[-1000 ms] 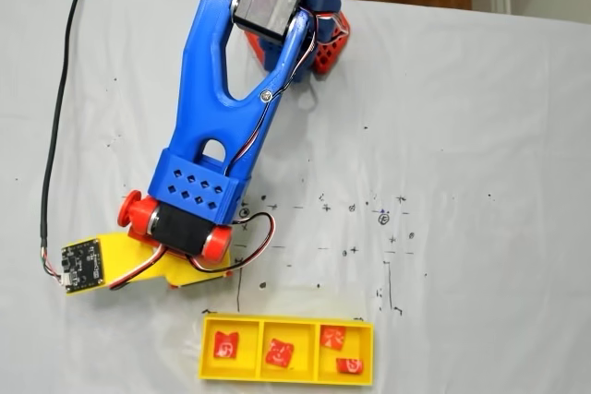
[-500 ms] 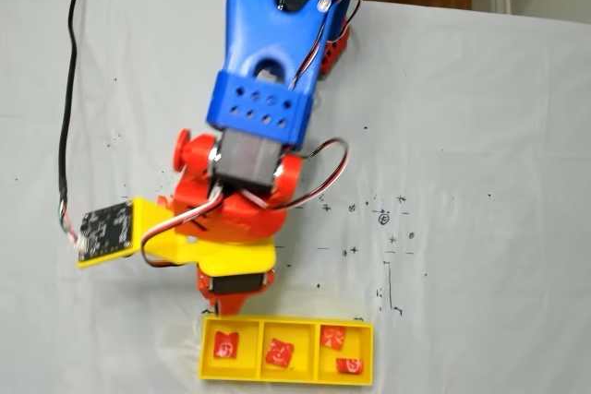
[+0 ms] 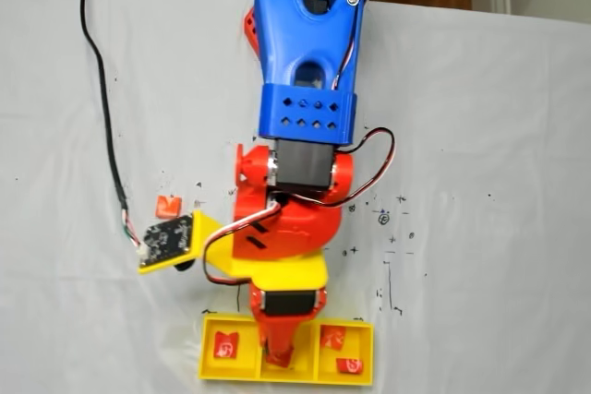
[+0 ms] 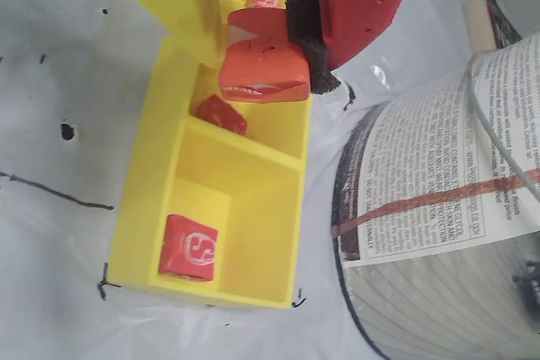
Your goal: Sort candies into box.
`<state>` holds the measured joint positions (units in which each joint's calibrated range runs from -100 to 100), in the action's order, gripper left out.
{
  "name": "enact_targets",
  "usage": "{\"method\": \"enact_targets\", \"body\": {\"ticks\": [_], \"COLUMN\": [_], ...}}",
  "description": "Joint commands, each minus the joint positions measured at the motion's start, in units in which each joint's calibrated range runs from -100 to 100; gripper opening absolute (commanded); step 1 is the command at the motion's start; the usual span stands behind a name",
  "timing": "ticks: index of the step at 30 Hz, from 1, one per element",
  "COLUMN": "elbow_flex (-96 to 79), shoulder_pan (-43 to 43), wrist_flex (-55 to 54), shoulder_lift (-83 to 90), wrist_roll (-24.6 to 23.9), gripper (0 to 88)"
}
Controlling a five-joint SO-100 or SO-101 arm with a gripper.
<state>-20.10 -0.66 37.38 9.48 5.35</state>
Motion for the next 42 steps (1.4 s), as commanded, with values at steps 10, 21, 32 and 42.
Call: {"method": "enact_targets", "body": {"ticks": [10, 21, 32, 42], "elbow_flex": [3.4, 3.9, 4.3, 4.1], "shoulder_pan": [2.4, 2.5, 2.4, 0.8], "wrist_flex": [-4.3, -4.3, -3.9, -1.3], "shoulder_lift": [-6.2, -7.0, -6.8, -1.2], "wrist_roll": [-0.3, -1.3, -1.6, -1.5], "gripper": [0.1, 11.2, 28.3, 3.6]}}
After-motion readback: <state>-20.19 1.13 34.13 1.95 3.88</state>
